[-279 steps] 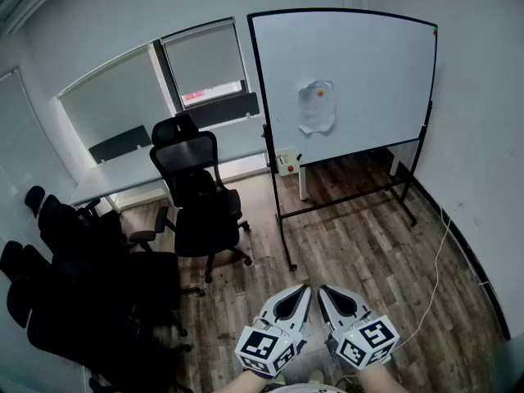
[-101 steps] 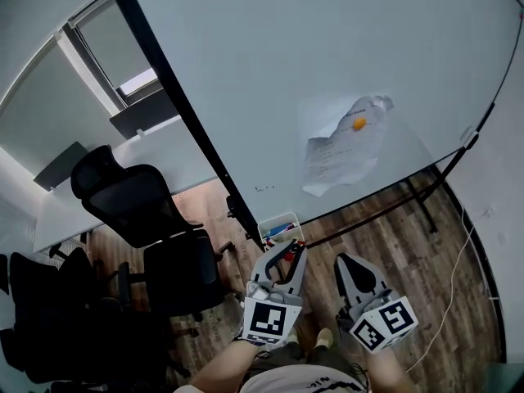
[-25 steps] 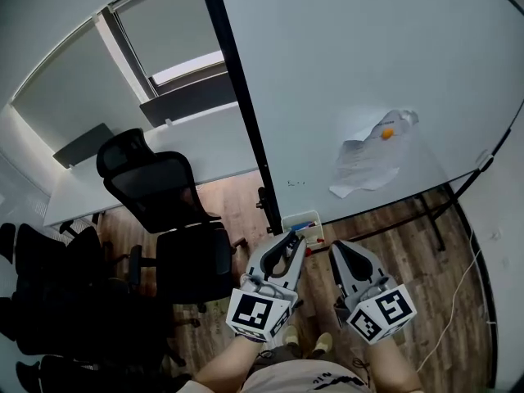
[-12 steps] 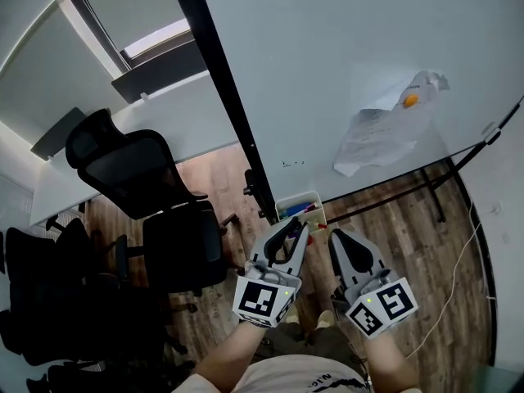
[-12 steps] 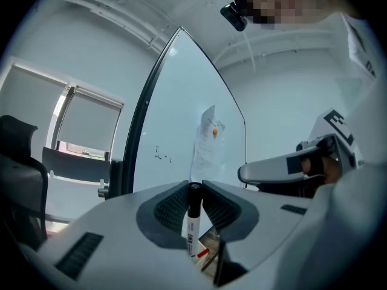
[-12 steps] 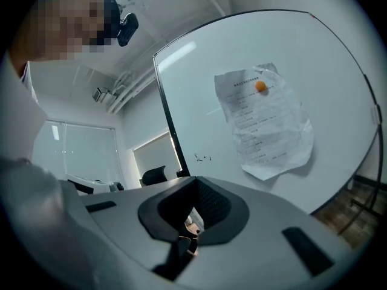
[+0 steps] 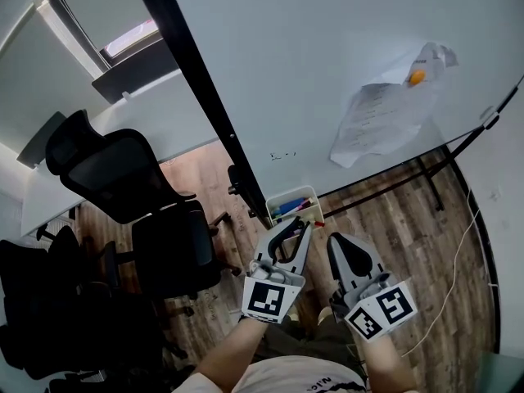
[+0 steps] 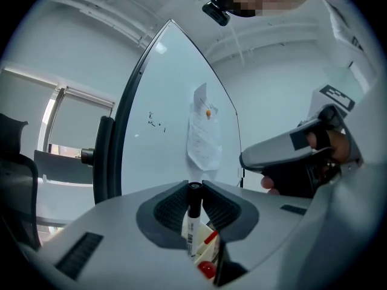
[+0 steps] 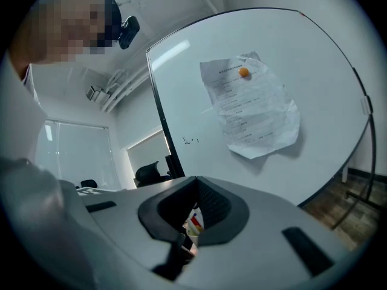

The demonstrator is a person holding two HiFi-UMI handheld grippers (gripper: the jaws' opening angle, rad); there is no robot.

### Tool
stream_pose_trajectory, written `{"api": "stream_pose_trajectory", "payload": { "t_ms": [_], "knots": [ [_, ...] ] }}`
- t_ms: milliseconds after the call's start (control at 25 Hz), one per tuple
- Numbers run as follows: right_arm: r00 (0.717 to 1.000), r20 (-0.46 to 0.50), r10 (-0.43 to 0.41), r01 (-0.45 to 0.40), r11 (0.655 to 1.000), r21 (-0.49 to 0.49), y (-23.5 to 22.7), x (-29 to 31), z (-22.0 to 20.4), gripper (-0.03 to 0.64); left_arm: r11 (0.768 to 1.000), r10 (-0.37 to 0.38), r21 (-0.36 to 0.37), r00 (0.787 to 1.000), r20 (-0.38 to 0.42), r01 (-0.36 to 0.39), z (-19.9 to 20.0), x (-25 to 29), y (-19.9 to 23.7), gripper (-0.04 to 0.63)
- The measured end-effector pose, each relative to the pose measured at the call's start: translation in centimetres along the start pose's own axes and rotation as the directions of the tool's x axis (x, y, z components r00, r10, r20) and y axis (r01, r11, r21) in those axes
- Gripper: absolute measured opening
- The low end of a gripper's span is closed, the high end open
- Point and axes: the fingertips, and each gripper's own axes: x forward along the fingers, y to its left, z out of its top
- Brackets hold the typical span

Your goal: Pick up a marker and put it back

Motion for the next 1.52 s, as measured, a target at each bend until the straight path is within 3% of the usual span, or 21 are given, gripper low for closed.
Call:
{"api": "stream_pose_trajectory", "payload": {
  "t_ms": [440, 800, 1080, 1520],
  "knots": [
    [1.0, 0.006, -0.003, 0.003, 1.0, -0.004, -1.2, 0.7, -3.0, 0.012, 0.994, -0.023, 0.106, 1.0, -0.01, 0.024, -3.7, 0.3, -0.4, 0.078],
    [1.0, 0.006, 0.023, -0.023, 1.0, -0.004, 0.1, 0.2, -0.8, 0.012, 0.99, -0.001, 0.143, 1.0, -0.013, 0.003, -0.7, -0.8, -0.6, 0.095],
    [0.999, -0.011, 0.048, -0.048, 0.999, -0.008, 2.0, -1.1, 2.9, 0.012, 0.998, 0.021, 0.051, 0.999, 0.028, -0.023, 5.4, -2.5, -1.8, 0.095],
    [0.994, 0.017, 0.11, -0.109, 0.993, -0.048, 4.3, -4.0, 8.1, 0.012, 0.998, 0.035, -0.048, 0.999, -0.001, -0.035, 12.2, -4.7, -5.4, 0.094]
  ]
}}
